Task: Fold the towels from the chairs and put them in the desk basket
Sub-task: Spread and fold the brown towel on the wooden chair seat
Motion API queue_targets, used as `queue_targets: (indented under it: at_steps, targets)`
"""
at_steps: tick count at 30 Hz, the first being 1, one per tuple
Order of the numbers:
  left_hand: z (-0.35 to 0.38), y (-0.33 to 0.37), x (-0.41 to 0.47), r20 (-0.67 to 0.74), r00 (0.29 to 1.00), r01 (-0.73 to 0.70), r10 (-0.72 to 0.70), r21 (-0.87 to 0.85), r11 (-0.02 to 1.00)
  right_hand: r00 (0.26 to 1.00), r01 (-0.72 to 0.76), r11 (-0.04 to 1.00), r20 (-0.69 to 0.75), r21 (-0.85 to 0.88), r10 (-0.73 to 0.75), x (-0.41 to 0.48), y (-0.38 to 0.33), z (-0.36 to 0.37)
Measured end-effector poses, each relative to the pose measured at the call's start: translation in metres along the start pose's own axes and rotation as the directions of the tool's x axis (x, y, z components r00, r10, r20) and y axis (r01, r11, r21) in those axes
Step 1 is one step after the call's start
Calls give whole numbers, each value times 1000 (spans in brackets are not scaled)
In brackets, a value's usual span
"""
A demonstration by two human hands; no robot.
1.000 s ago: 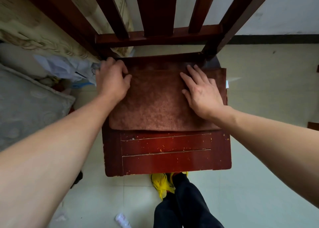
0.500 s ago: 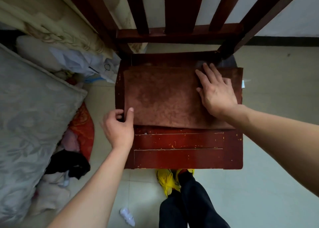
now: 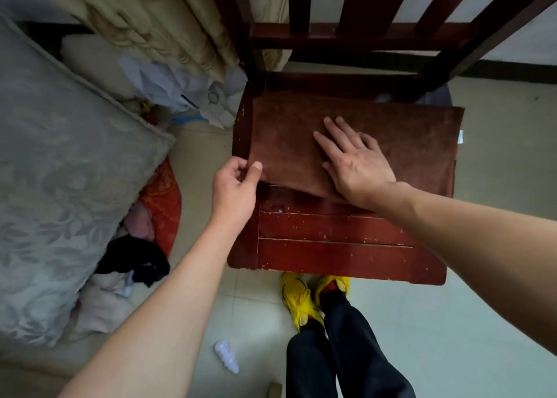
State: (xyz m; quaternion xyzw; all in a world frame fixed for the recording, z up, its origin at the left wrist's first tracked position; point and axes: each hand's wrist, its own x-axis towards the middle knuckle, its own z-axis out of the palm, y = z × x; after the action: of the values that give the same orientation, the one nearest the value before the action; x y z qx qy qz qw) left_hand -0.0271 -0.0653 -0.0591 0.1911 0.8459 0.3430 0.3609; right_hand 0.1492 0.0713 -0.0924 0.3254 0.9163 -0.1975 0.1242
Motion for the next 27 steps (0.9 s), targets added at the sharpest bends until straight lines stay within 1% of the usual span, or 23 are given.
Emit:
queue_targets:
  at_steps: [2, 3, 5, 7, 9, 12, 14, 16, 17, 18, 19, 20, 21, 22, 23, 24, 25, 26, 27]
  targets:
    - [-2, -3, 2, 160, 982, 103, -102, -1, 995, 1000, -7, 1000, 17, -7, 7, 0, -2, -1]
    - [-4, -6, 2, 213, 968, 130, -134, 34, 991, 1000, -12, 1000, 28, -8, 12, 0, -3, -2]
    - [-9, -12, 2, 222, 962, 147, -162, 81, 986, 999, -19, 1000, 44, -18, 19, 1, -3, -4]
    - [-15, -16, 4, 178, 966, 178, -187, 69, 982, 998, -17, 999, 57, -37, 19, 1, -2, -5]
    - [-19, -16, 4, 175, 960, 219, -218, 13, 976, 998, -16, 999, 66, -48, 19, 2, -2, -6]
    - [-17, -12, -2, 232, 944, 264, -236, -98, 959, 998, -18, 998, 66, -53, 21, 2, -3, -6]
    - [-15, -14, -4, 168, 941, 316, -293, -132, 939, 998, -19, 998, 64, -55, 22, 2, -2, -5]
    - [-13, -17, -2, 24, 926, 376, -376, -136, 917, 997, -12, 998, 74, -66, 17, 2, 0, -6]
    - [-12, -17, 1, -72, 921, 373, -382, -110, 921, 997, -8, 997, 79, -73, 14, 2, 0, -5]
    - [-11, -15, 3, -185, 926, 330, -330, -32, 944, 997, -4, 997, 80, -81, 10, 2, 1, -5]
    - [-11, -13, 6, -280, 940, 234, -194, 115, 966, 997, 0, 996, 78, -87, 7, 1, 2, -5]
    - [-11, -9, 8, -306, 952, 84, 6, 279, 957, 997, 5, 996, 73, -89, 2, 1, 2, -4]
    - [-8, -4, 10, -252, 941, -105, 225, 415, 904, 998, 10, 996, 62, -87, -5, 1, 3, -3]
    - [-4, 1, 12, -136, 904, -288, 405, 505, 813, 999, 17, 996, 49, -86, -13, 0, 4, -1]
    - [3, 6, 17, 5, 854, -438, 521, 547, 713, 999, 26, 996, 32, -85, -23, -1, 6, -1]
    - [12, 8, 25, 154, 807, -545, 571, 567, 618, 999, 38, 996, 17, -85, -37, -2, 9, 1]
    - [19, 9, 31, 293, 778, -604, 556, 594, 532, 999, 51, 995, 6, -86, -50, -3, 11, 3]
    - [24, 9, 39, 395, 768, -625, 504, 633, 456, 998, 60, 994, -6, -91, -61, -3, 12, 5]
    - [28, 8, 50, 438, 780, -613, 447, 678, 405, 998, 63, 993, -14, -97, -65, -4, 15, 7]
